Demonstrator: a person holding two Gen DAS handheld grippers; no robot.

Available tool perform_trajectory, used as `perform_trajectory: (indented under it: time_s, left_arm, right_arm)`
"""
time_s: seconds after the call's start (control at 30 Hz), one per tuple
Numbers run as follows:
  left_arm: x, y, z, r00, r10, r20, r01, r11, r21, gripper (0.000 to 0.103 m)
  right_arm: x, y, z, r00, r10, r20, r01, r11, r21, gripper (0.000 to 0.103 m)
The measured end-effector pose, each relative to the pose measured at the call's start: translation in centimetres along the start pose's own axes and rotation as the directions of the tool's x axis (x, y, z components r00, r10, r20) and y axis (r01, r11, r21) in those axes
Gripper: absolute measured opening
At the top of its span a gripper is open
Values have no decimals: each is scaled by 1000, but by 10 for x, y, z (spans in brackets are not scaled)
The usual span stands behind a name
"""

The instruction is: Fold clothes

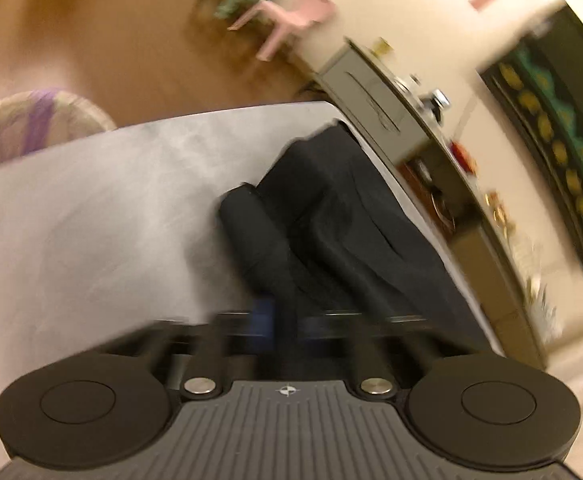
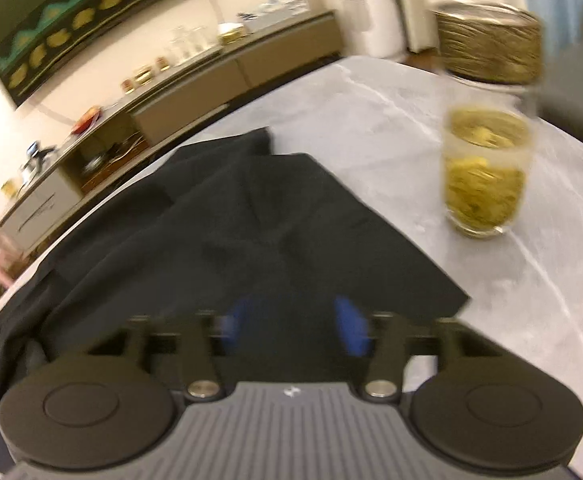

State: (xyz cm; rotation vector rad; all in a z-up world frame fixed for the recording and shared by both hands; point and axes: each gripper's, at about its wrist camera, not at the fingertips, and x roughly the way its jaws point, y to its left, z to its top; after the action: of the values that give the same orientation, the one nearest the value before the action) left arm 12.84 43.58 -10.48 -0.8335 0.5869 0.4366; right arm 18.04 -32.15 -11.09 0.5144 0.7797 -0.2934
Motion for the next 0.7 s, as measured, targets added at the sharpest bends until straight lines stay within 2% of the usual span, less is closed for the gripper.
perform_trajectory:
  time_s: [0.03,0.1,0.13,0.2,0.27,0.33,0.4,0.43,0.47,0.53,0.6,0.63,0.67,0.7]
  left_arm:
    - [-4,-3,3,999,-2,33,1,1000,15,0]
    - [-22,-1,15,993,-61,103,63,998,-10,0]
    - [-33,2,21,986,-85,141,89,996,-23,0]
    - [-45,8,30,978,-96,184,104,994,-39,0]
    - [-46,14,32,979,-63,192,76,995,-61,0]
    - [-47,23,35,981,-35,192,54,994,-95,0]
    - [-53,31,39,980,-21,200,47,991,-123,0]
    - [-58,35,40,980,-13,201,41,990,-135,0]
    - [-61,38,41,980,-1,197,30,989,-145,0]
    - [-62,43,39,986,53,156,-29,988,-153,0]
    - [-63,48,36,988,107,114,-89,983,-158,0]
    - [-63,51,35,987,134,93,-118,980,-159,0]
    - [-64,52,34,984,159,78,-145,976,-160,0]
    - [-69,52,34,980,176,91,-160,974,-162,1]
  right_arm:
    - [1,-3,0,1000,-23,0,23,1000,-2,61]
    - [4,-7,-3,999,-51,-13,51,998,-21,71]
    - [6,-9,-5,998,-62,-22,62,998,-34,71]
    - [12,-8,-10,995,-85,-43,82,994,-73,71]
    - [20,-5,-14,993,-109,-55,101,987,-124,70]
    - [21,8,-21,993,-102,-57,88,973,-214,53]
    - [21,23,-29,994,-84,-70,58,950,-307,6]
    - [21,31,-33,994,-81,-78,47,931,-363,1]
    - [20,41,-40,992,-100,-75,56,895,-443,1]
    - [17,54,-58,982,-188,-15,140,779,-612,1]
    - [16,55,-69,959,-280,46,232,681,-694,1]
    - [16,53,-72,945,-320,69,271,647,-713,1]
    - [16,50,-71,931,-355,83,305,634,-711,1]
    - [16,47,-68,922,-378,91,330,639,-695,3]
